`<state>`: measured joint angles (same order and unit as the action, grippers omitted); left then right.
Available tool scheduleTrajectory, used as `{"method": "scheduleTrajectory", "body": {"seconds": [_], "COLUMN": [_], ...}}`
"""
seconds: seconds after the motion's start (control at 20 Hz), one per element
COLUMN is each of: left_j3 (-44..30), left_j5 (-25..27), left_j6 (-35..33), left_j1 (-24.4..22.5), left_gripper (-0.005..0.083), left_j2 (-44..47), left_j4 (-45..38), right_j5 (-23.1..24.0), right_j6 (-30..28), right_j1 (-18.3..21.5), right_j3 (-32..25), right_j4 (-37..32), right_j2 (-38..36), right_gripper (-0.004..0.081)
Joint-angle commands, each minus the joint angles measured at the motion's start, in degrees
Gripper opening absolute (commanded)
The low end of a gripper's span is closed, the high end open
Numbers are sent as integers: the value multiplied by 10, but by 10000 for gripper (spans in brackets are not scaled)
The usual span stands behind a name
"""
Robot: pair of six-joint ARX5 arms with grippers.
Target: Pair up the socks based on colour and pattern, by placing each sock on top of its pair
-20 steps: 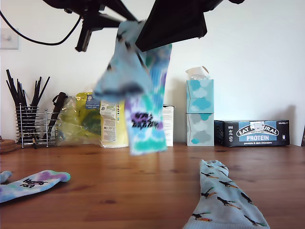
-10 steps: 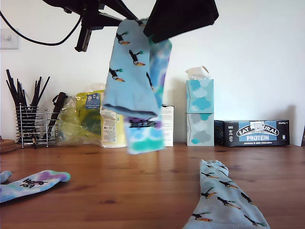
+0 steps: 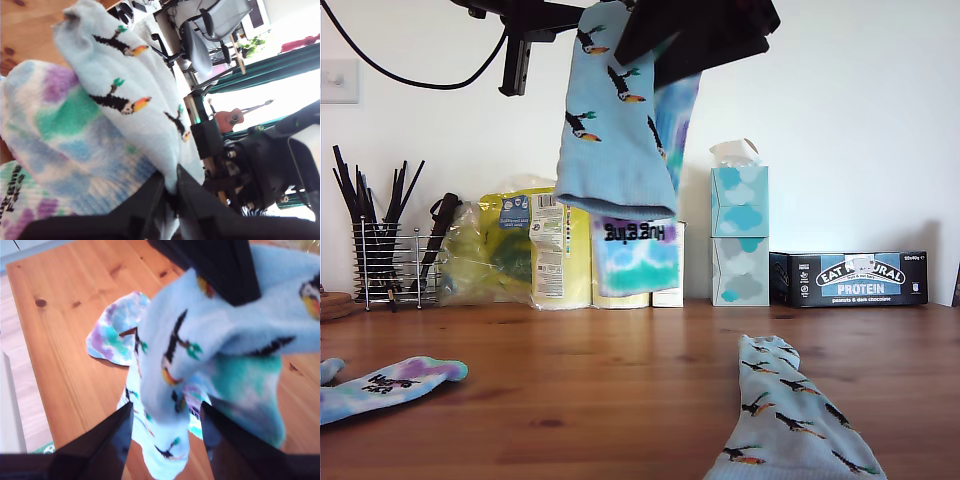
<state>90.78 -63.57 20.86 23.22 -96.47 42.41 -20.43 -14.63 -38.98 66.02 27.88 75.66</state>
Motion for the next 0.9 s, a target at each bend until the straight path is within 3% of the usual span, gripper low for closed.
{"method": "scheduleTrajectory", "body": {"seconds": [0.0,0.3,0.35,0.45,0.85], "left_j3": [10,10,10,10,10], "left_j5": [-5,-5,-5,-5,65], "left_j6": [7,37,43,43,42], "left_j1": [3,10,11,12,12], "left_gripper": [-20,-20,-20,-20,-13], "left_j2": [14,14,14,14,14], "left_j4": [-11,-47,-50,-52,-37], "right_j5": [-18,-52,-52,-52,-51], "right_j6": [14,27,27,27,36], "right_j1": [1,-8,-8,-10,-19], "right_j3": [0,0,0,0,0], "right_j4": [-14,-1,2,0,1], "right_j2": [7,12,14,14,14], "right_gripper": [394,318,264,-16,-13]}}
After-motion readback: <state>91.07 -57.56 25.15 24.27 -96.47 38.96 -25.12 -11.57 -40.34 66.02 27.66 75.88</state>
